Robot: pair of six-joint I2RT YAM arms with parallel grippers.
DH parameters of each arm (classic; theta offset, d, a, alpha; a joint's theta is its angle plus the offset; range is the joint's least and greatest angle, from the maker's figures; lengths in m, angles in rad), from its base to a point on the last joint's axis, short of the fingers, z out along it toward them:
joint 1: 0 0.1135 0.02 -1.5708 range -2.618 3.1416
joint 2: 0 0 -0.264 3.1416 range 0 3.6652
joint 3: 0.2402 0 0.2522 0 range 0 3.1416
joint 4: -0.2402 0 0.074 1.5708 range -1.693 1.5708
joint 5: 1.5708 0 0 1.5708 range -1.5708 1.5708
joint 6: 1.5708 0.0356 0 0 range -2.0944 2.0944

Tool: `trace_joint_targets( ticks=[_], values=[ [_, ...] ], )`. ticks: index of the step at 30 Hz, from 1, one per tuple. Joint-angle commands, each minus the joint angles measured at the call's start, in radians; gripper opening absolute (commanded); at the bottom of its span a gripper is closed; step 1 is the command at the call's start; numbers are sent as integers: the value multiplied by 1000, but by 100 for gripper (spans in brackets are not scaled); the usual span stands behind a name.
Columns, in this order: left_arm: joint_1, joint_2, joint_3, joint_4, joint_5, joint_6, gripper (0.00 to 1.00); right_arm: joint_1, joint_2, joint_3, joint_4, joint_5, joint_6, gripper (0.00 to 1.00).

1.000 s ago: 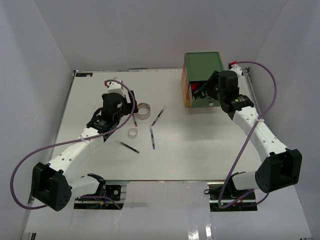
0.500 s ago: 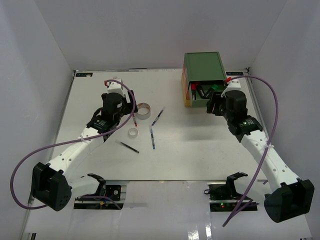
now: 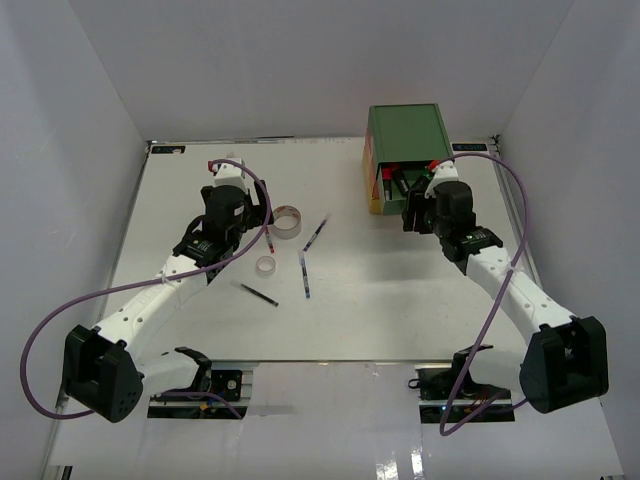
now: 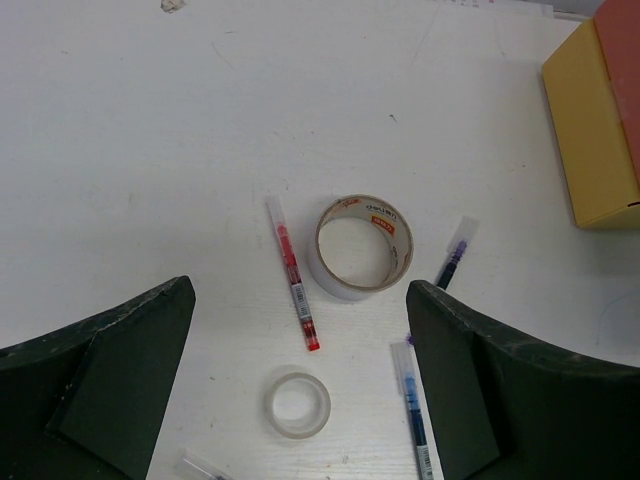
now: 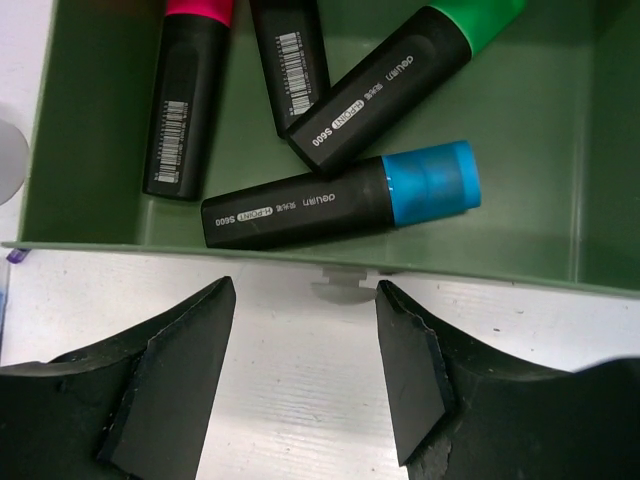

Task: Sort the stationery into containers
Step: Close the drawer in the storage box.

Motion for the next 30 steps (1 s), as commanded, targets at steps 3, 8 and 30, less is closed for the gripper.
trace_joint_targets(
  ticks=[3,8,30],
  values=[
    [1,-37,-7,18,-11,12,98,-3,37,84,92,19,-32,65],
    [3,-32,-7,17,-8,14,98,-3,83,133,147,19,-40,65],
    [1,-54,-10,21,7,16,98,-7,333,292,282,11,-73,65]
  ],
)
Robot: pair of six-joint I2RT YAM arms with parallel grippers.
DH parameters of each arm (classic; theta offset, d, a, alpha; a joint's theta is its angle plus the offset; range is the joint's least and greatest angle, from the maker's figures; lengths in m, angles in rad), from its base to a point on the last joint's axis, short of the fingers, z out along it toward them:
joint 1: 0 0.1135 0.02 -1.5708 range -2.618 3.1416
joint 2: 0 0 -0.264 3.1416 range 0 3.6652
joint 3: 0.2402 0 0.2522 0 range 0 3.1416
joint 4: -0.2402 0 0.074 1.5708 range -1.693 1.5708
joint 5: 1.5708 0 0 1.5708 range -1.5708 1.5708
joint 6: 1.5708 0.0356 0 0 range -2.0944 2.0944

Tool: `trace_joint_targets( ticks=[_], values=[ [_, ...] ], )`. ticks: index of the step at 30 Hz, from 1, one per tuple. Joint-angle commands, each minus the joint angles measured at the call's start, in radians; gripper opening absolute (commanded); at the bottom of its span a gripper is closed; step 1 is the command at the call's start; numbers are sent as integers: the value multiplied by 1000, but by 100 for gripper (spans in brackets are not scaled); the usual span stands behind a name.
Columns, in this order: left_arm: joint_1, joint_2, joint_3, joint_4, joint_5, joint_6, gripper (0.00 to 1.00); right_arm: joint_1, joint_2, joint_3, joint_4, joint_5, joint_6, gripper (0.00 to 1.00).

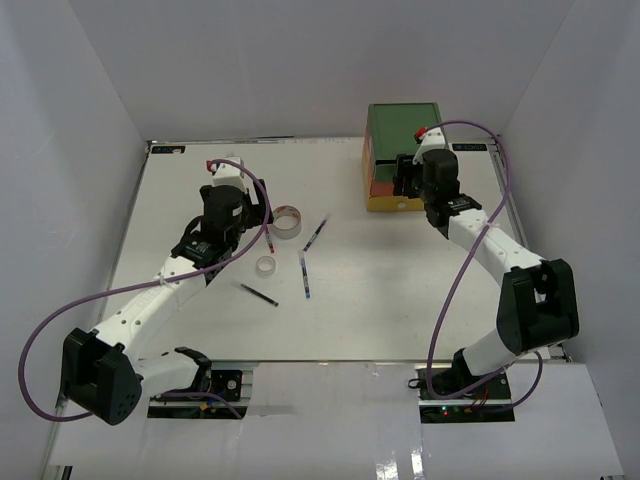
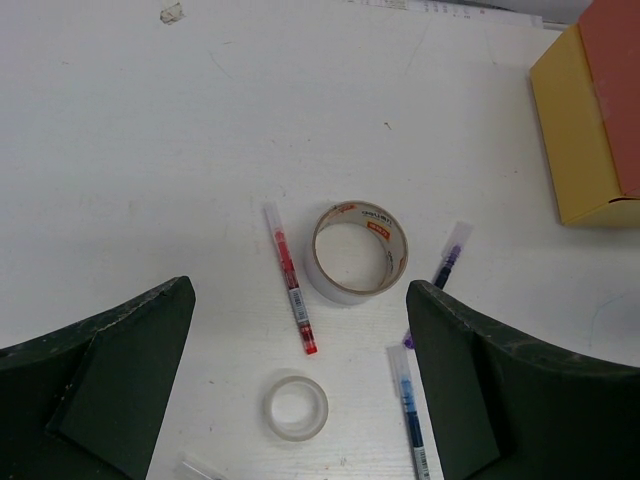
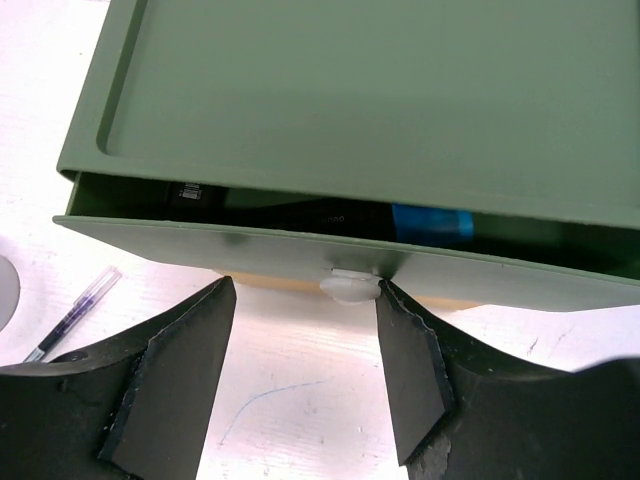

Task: Sort the stationery into containers
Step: Close the drawer in the storage box, then open the drawer in the storage box.

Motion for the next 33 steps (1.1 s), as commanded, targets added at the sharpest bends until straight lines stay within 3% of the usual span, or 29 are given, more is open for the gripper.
trace_joint_targets(
  ticks=[1,9,18,23,24,30,33],
  values=[
    [1,-44,-10,15,4,9,98,0,18,60,85,-3,-22,65],
    [1,-45,-11,15,12,7,98,-4,32,55,133,1,-56,72],
    [1,-48,-11,16,10,7,98,-8,4,43,141,-8,-68,72],
    [1,-52,-11,15,18,7,98,-7,-89,-43,145,-22,-64,73],
    [1,-52,-11,15,20,9,98,-7,-106,-60,148,-20,-58,77],
    [1,-53,-11,16,24,7,98,-8,-234,-213,173,-32,-2,74],
    [1,-55,-11,13,30,6,98,-8,-281,-276,173,35,118,75]
  ],
)
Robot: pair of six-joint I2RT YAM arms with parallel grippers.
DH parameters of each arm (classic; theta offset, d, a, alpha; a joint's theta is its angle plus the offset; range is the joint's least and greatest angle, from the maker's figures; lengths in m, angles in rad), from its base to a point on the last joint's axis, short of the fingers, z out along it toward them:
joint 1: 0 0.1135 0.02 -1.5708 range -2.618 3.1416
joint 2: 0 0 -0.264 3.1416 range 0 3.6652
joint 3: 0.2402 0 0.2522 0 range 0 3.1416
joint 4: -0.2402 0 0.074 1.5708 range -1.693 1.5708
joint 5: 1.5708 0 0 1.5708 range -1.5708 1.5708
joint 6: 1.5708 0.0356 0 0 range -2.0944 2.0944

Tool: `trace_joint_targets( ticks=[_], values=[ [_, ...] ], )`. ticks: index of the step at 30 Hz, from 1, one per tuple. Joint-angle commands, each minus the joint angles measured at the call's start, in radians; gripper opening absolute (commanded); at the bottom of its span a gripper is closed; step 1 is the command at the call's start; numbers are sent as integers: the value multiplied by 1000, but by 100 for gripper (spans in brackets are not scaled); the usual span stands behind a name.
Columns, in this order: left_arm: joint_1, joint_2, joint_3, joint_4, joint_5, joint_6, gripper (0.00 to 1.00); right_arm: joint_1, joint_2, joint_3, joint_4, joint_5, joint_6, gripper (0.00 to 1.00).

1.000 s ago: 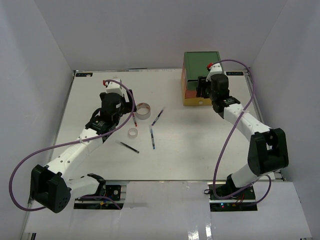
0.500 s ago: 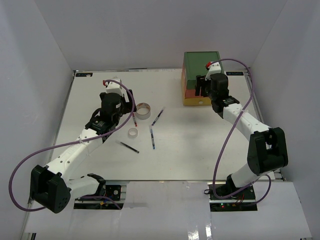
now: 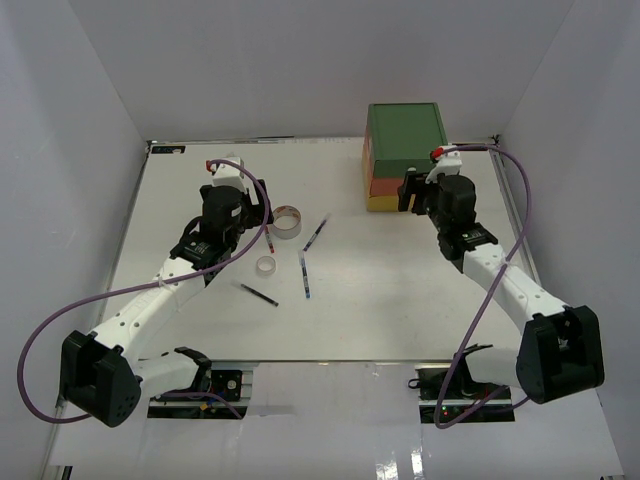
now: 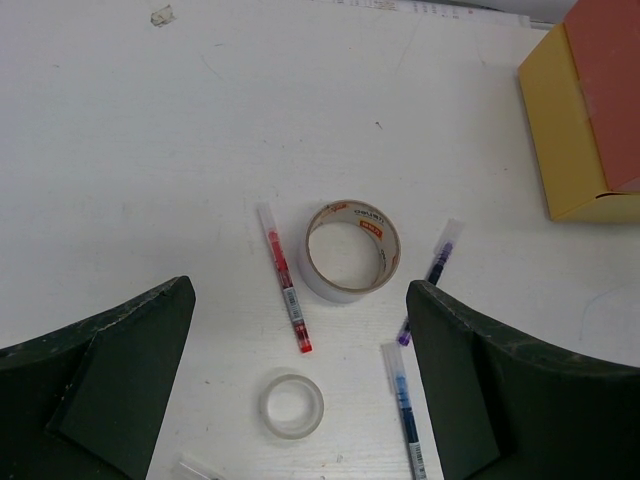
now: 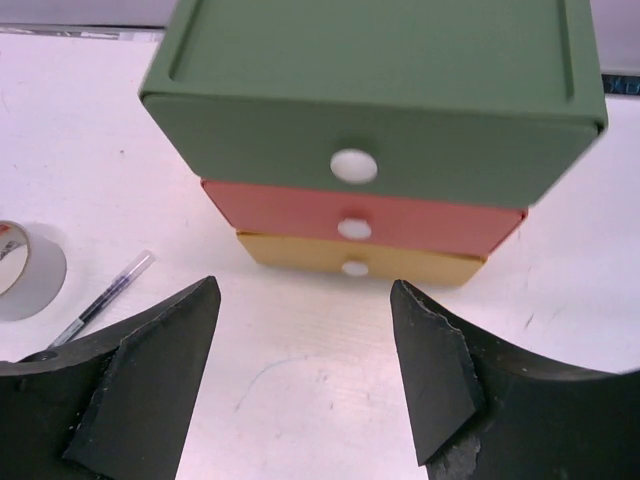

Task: Sort the stationery into containers
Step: Open the drawer in the storage box.

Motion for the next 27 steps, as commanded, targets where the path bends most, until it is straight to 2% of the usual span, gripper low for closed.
trace_joint_targets(
  ticks=[1,6,8,14,17,27],
  values=[
    [1,-40,-8,13,15,3,98,-7,-49,-57,42,53,110,77],
    [1,-44,-8,14,16,3,98,-9,-78,-103,30,18,151,98],
    [1,-44,-10,13,14,3,98,-21,-57,-99,30,-10,190,98],
    [1,-45,-10,13,6,9,98,-82,32,-93,73,-123,292,98],
    [1,-48,-13,14,5,8,98,-108,77,-91,125,-181,323,95],
    [1,-50,-13,16,2,14,98,-128,195,-63,260,-172,366,81]
  ],
)
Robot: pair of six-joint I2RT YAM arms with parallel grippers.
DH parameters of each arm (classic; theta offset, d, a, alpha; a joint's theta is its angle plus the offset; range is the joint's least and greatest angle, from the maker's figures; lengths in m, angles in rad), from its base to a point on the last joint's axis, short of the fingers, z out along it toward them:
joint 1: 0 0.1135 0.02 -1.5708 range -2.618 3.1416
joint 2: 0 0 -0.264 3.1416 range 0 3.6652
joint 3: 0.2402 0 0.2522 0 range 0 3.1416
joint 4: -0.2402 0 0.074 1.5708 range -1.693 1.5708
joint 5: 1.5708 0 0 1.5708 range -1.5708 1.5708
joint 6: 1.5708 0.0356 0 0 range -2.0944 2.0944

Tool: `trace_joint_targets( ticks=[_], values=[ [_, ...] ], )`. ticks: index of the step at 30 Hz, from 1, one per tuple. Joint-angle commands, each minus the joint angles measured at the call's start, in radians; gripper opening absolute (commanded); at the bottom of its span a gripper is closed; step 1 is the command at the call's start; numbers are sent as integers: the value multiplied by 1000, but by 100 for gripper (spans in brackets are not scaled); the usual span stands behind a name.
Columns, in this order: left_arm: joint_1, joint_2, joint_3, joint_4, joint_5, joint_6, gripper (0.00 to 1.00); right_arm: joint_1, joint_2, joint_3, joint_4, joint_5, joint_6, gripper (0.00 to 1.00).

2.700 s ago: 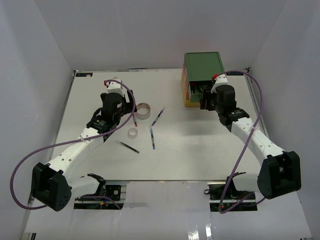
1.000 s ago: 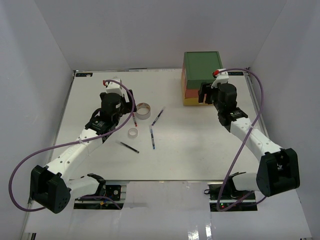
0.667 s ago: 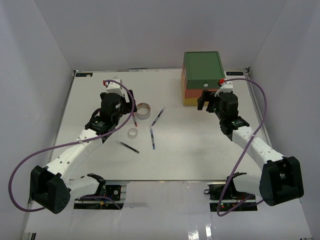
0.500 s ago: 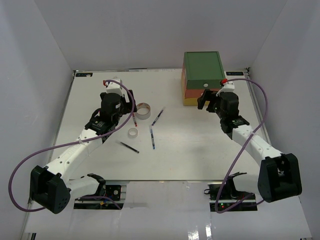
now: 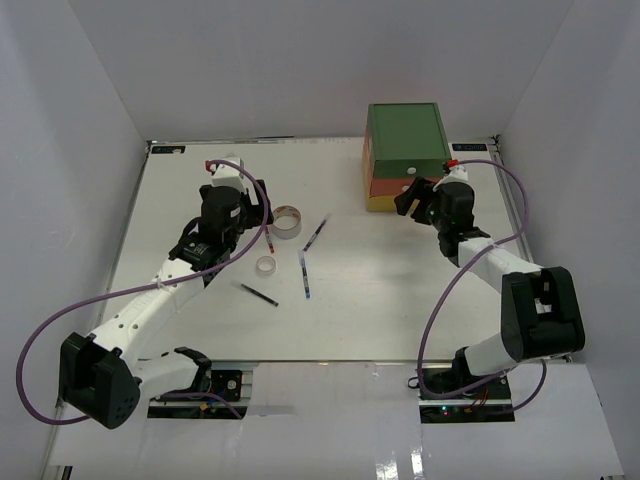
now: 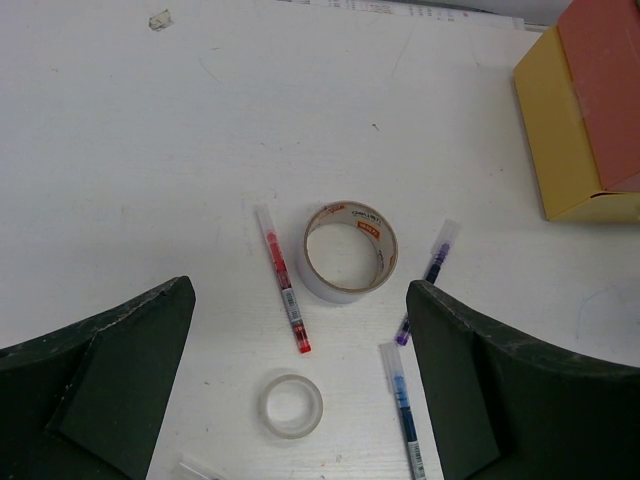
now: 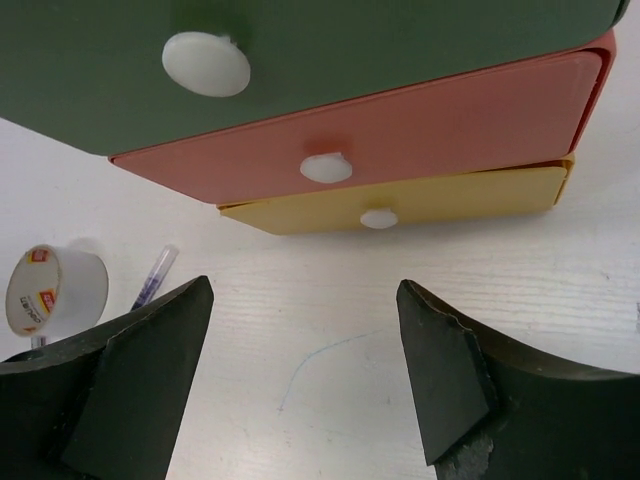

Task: Sort the stationery into containers
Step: Open the drawer in the storage box.

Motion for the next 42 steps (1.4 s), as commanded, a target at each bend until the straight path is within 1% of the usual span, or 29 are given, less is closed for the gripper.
trace_joint_targets(
  ticks=[1,2,9,11,16,26,35,42],
  values=[
    [1,-41,-12,16,-6,10,98,-6,34,33,134,-5,39,80],
    [1,-41,-12,14,-6,9,98,-6,42,28,172,-6,47,77],
    [1,-44,-13,16,-16,13,98,-9,108,13,298,17,71,74],
    [1,-44,-13,17,-16,15,98,-11,120,16,318,21,79,72],
    [1,-44,-15,17,-15,15,98,-20,168,30,362,21,91,70],
    [1,-46,-16,19,-14,18,98,-24,226,56,424,13,95,63],
    [1,-46,-18,22,-11,21,98,-32,264,79,435,1,91,58],
    [1,-46,-18,22,-11,21,98,-34,272,91,445,-19,88,52]
  ],
)
